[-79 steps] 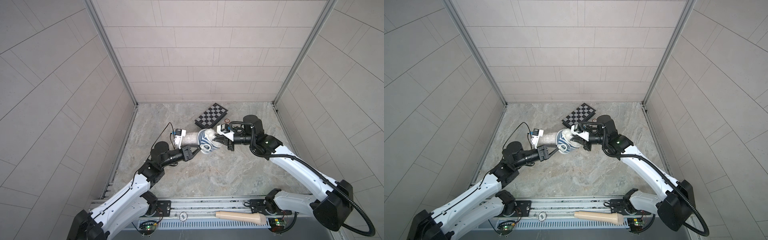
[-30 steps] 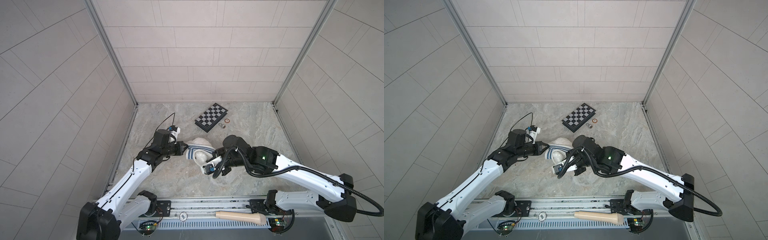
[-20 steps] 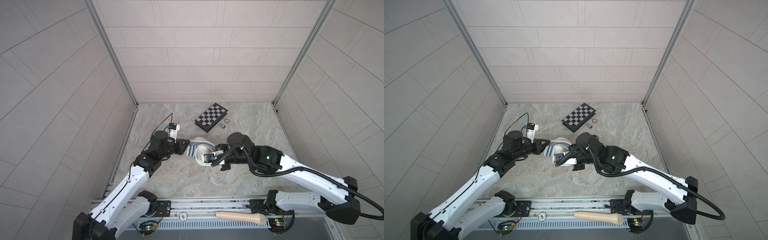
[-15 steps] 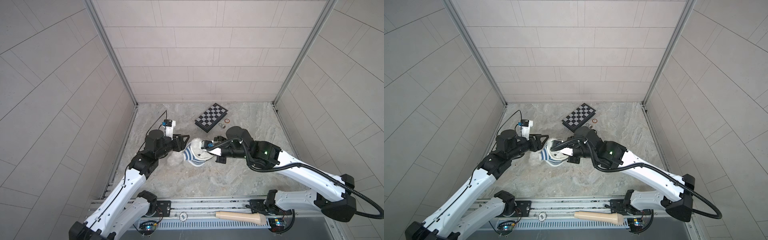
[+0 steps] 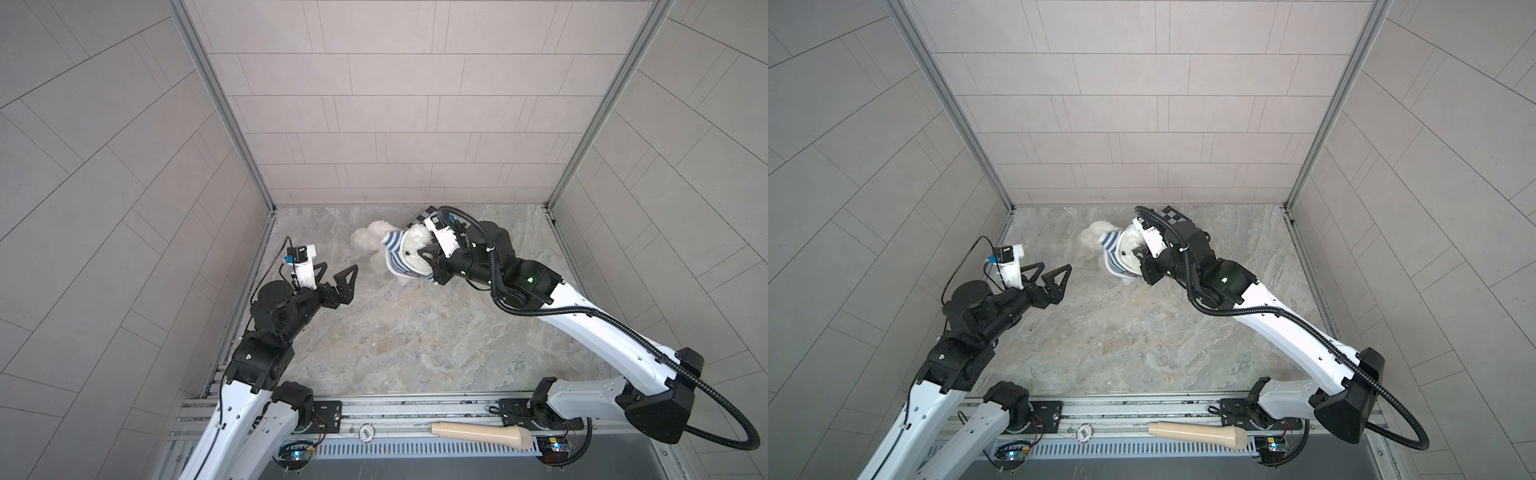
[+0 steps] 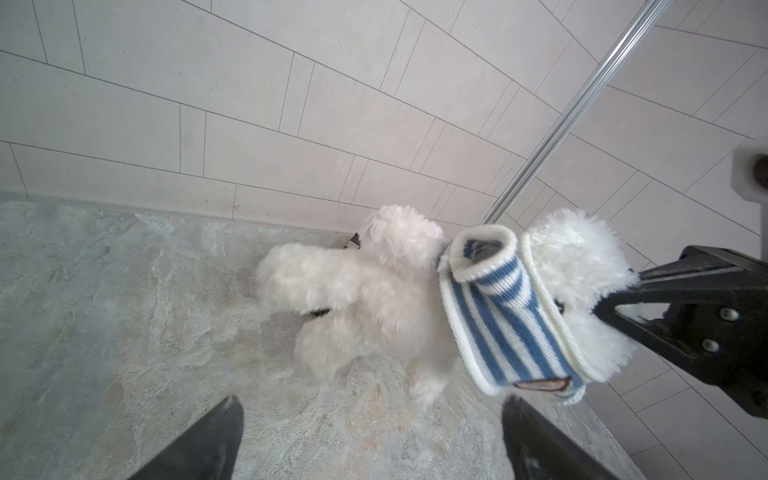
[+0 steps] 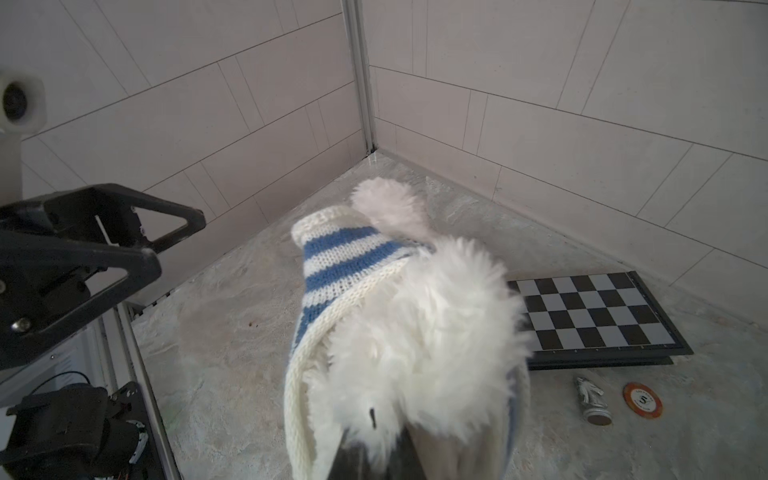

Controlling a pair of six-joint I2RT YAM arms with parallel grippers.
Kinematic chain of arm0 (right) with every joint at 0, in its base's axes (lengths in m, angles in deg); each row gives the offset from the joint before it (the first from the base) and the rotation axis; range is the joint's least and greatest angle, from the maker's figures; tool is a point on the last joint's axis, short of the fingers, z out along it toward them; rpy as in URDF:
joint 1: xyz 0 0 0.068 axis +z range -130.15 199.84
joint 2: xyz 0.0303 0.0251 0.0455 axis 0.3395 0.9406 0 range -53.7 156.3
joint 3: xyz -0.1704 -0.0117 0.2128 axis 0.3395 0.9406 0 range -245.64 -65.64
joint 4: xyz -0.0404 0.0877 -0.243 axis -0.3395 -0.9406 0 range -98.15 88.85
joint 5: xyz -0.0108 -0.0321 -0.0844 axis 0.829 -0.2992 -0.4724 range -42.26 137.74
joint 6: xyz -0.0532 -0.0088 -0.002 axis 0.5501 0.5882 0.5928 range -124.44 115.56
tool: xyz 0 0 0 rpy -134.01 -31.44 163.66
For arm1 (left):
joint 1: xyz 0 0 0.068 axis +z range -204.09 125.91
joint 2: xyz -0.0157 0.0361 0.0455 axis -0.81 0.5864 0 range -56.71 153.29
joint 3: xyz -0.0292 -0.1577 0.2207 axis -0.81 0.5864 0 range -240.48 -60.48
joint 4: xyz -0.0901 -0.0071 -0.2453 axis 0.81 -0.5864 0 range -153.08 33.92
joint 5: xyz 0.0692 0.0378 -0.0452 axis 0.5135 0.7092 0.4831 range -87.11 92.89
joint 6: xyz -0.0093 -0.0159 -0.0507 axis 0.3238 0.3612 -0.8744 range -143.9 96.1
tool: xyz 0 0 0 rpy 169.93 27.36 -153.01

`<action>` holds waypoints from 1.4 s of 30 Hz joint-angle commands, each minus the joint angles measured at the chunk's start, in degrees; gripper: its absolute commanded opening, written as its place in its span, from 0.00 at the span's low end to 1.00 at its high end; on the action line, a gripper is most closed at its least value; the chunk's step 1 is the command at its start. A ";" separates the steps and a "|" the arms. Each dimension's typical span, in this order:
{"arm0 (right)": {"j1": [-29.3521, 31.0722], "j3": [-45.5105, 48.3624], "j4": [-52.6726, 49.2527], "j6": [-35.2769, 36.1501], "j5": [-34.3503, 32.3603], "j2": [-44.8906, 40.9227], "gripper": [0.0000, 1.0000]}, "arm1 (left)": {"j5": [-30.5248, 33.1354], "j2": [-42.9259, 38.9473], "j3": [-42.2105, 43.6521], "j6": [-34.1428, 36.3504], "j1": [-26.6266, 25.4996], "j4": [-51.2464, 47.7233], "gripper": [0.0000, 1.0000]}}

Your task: Dress the teddy bear

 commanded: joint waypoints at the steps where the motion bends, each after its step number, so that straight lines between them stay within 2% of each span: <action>1: -1.30 1.37 5.50 -7.74 -0.51 -2.60 0.00 | -6.42 1.26 4.93 -2.55 0.13 8.34 0.96; 4: -2.66 3.59 8.80 -11.19 0.31 -3.42 0.00 | -12.41 3.67 12.03 -10.23 -1.80 25.14 0.86; 6: -3.87 6.00 12.70 -14.65 1.27 -4.38 0.00 | -11.26 5.70 14.45 -12.05 -5.95 31.91 0.80; 10: -5.29 10.52 19.16 -20.82 0.92 -6.40 0.00 | -5.78 10.90 14.90 -11.55 -15.32 37.32 0.71; 15: -5.46 15.07 24.11 -26.14 -1.85 -8.43 0.00 | -5.93 21.14 17.20 -19.33 -16.98 54.77 0.65; 21: -5.43 19.69 29.18 -30.80 -4.20 -10.39 0.00 | -5.07 34.03 15.44 -23.65 -18.93 66.30 0.54; 28: -5.47 22.62 32.46 -33.04 -6.28 -11.38 0.00 | -4.69 41.80 12.53 -24.44 -23.16 71.21 0.49; 32: -5.47 23.19 33.19 -33.42 -6.37 -11.47 0.00 | -5.00 44.79 11.32 -24.61 -23.23 72.78 0.47; 36: -5.46 23.79 33.39 -33.68 -6.60 -11.86 0.00 | -5.39 46.73 9.36 -23.06 -23.15 70.66 0.42; 42: -5.42 24.08 33.84 -33.68 -6.42 -12.07 0.00 | -4.20 49.19 9.04 -24.50 -23.13 72.78 0.35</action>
